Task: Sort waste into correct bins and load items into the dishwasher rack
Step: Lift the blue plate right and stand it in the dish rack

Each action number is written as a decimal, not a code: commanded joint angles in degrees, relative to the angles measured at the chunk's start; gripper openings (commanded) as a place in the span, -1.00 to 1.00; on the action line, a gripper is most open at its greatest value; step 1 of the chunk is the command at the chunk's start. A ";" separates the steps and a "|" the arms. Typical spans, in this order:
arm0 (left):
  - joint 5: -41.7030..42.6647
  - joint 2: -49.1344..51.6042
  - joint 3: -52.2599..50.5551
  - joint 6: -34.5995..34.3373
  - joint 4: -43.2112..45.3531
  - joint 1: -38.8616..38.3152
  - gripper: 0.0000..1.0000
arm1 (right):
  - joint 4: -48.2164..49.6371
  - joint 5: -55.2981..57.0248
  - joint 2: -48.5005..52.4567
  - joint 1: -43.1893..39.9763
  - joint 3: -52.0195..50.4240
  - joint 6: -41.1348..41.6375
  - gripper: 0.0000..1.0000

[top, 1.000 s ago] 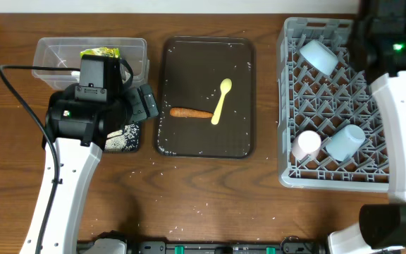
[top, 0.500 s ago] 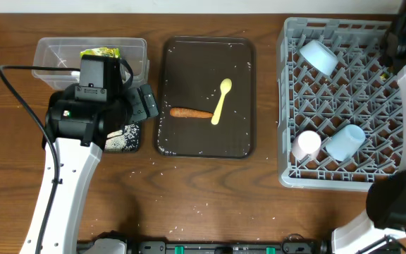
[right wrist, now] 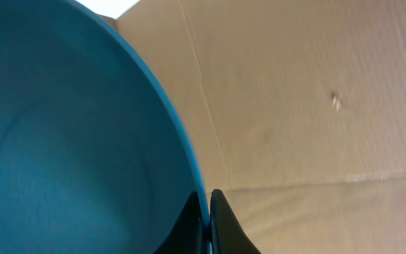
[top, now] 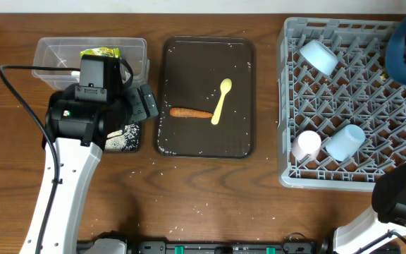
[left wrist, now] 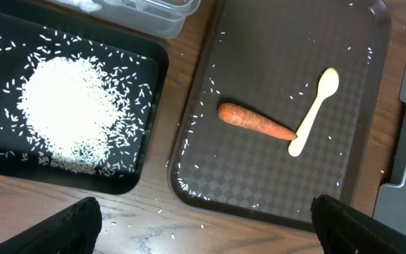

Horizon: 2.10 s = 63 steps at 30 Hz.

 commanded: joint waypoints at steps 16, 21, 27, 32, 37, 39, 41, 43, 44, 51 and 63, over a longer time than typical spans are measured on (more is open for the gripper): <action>-0.68 0.24 0.04 -0.11 -0.15 0.35 0.95 | 8.79 -8.26 6.08 -6.56 0.44 -16.41 -0.97; -0.68 0.24 0.04 -0.11 -0.15 0.35 0.95 | 12.41 -5.05 9.05 -6.82 0.44 -17.81 -0.98; -0.68 0.24 0.04 -0.11 -0.15 0.35 0.95 | 14.19 -5.46 9.16 -6.56 0.44 -18.32 -0.98; -0.68 0.24 0.04 -0.11 -0.15 0.35 0.95 | 15.30 -5.51 9.16 -7.52 0.44 -18.73 -0.97; -0.68 0.24 0.04 -0.11 -0.15 0.35 0.96 | 12.87 -7.98 9.18 -8.00 0.35 -18.69 -0.97; -0.68 0.24 0.04 -0.11 -0.15 0.35 0.95 | 12.02 -8.98 9.18 -7.85 0.35 -18.67 -0.97; -0.68 0.24 0.04 -0.11 -0.15 0.35 0.96 | 10.71 -9.35 9.18 -7.50 0.35 -17.88 -0.97; -0.68 0.24 0.04 -0.11 -0.15 0.35 0.95 | 9.62 -9.38 9.18 -7.06 0.35 -14.84 -0.97; -0.68 0.24 0.04 -0.11 -0.15 0.35 0.95 | 9.07 -9.40 9.18 -6.80 0.35 -12.87 -0.97; -0.68 0.24 0.04 -0.11 -0.15 0.35 0.95 | 5.25 -9.60 9.16 -3.50 0.35 -5.53 -0.79; -0.68 0.24 0.04 -0.11 -0.15 0.35 0.95 | -2.56 -9.57 9.16 6.27 0.35 -5.31 -0.14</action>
